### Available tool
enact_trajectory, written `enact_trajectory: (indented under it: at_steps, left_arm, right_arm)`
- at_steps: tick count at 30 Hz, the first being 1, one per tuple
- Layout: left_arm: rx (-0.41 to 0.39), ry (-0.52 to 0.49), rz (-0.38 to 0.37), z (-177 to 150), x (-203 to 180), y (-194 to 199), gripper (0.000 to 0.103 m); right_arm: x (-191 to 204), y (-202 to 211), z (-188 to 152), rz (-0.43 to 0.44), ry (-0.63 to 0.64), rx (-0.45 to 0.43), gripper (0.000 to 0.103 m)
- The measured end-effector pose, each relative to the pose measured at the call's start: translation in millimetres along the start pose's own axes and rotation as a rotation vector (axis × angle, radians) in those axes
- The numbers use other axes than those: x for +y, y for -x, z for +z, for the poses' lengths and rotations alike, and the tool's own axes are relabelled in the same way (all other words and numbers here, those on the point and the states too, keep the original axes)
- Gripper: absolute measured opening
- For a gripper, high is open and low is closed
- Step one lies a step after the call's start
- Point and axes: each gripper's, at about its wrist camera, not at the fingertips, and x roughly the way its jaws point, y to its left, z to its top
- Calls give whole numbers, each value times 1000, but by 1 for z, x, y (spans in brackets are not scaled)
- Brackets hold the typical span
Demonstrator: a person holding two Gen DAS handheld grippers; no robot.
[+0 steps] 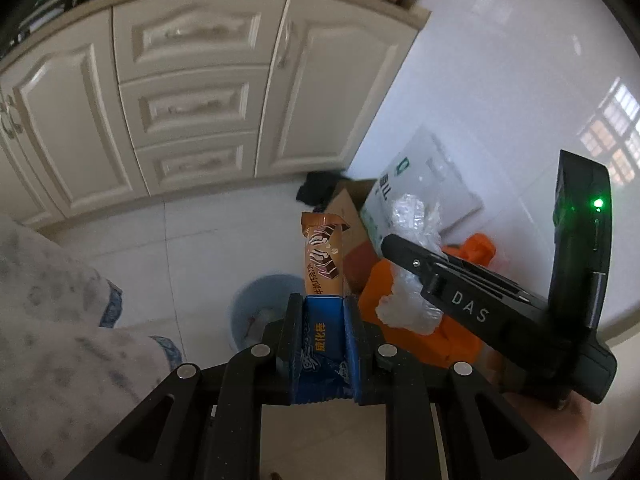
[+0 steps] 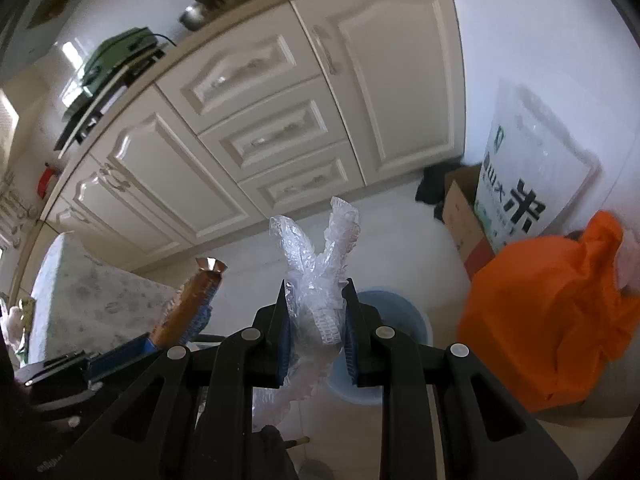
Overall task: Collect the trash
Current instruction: 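Carry both items to the blue bin and open both grippers over it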
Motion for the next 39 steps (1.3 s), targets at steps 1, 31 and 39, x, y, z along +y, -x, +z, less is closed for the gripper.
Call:
enact_trajectory:
  at_steps: [1,31,39]
  left_arm:
    - [14,1,-1,8,-3,-11,15]
    - [-70,16,202,-16,-35,10,102]
    - [-177,29,188,-52,-13,105,102]
  right_arm:
    - [-3,-6,0,-1,-7,11,21]
    - [-22,4,-10,-65,-98,18,103]
    - [22,54,-12,-53,-44,-50,103]
